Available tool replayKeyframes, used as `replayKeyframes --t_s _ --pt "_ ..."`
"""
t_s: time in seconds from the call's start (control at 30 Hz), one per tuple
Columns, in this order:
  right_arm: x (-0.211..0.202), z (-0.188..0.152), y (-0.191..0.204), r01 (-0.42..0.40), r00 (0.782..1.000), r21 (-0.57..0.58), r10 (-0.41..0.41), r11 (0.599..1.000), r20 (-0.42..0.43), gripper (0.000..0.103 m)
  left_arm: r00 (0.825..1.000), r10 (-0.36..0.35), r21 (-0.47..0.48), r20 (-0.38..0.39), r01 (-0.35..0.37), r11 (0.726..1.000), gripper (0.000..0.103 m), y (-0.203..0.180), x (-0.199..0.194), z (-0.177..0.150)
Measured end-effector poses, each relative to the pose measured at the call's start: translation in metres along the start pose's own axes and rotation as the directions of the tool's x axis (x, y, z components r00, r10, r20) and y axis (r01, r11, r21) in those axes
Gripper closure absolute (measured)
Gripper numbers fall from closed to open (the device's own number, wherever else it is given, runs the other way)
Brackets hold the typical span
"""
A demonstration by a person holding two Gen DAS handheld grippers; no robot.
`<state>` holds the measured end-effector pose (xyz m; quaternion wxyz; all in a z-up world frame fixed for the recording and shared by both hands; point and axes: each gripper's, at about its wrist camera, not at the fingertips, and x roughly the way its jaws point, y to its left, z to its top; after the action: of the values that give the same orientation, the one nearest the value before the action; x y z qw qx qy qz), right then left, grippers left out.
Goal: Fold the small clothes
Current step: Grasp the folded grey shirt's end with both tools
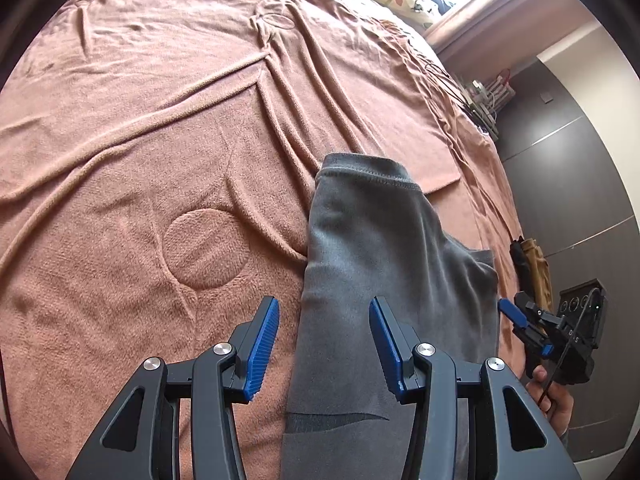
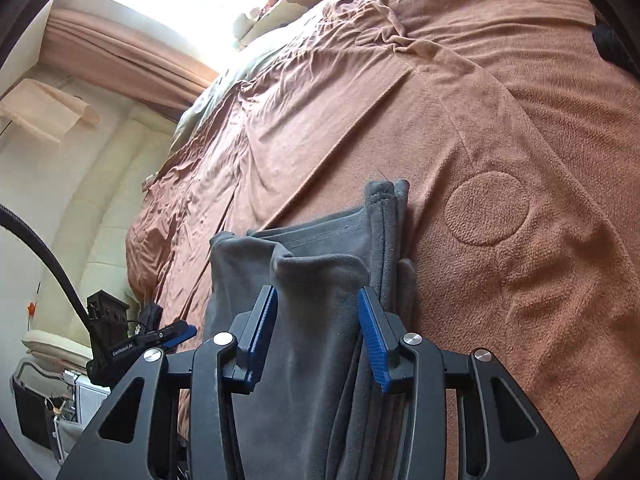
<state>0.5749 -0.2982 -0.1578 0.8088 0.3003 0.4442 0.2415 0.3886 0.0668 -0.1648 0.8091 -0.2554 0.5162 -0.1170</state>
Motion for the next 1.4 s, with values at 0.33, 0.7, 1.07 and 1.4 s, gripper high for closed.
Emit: replayKeyframes --t_s 0.33,0.7,1.07,1.4 --pt "0.029 0.008 -0.011 -0.007 0.997 0.043 0.01 0.999 -0.071 0.066 1.0 0.004 -0.025 -0.022 -0.004 1.0 0.054 0.011 0.012 0.005" --pt "-0.005 0.008 0.024 0.092 0.996 -0.054 -0.091 0.994 0.008 0.098 1.0 0.014 -0.003 -0.012 -0.014 1.0 0.054 0.003 0.008 0.011" --pt "-0.008 -0.001 0.023 0.176 0.984 -0.051 -0.176 0.983 -0.003 0.059 0.999 0.041 0.022 -0.033 -0.041 0.999 0.054 -0.003 0.028 0.021" --pt "-0.005 0.002 -0.009 0.053 0.998 0.014 -0.053 0.998 -0.037 0.038 0.999 0.001 0.008 -0.042 0.0 1.0 0.054 0.002 0.035 0.032"
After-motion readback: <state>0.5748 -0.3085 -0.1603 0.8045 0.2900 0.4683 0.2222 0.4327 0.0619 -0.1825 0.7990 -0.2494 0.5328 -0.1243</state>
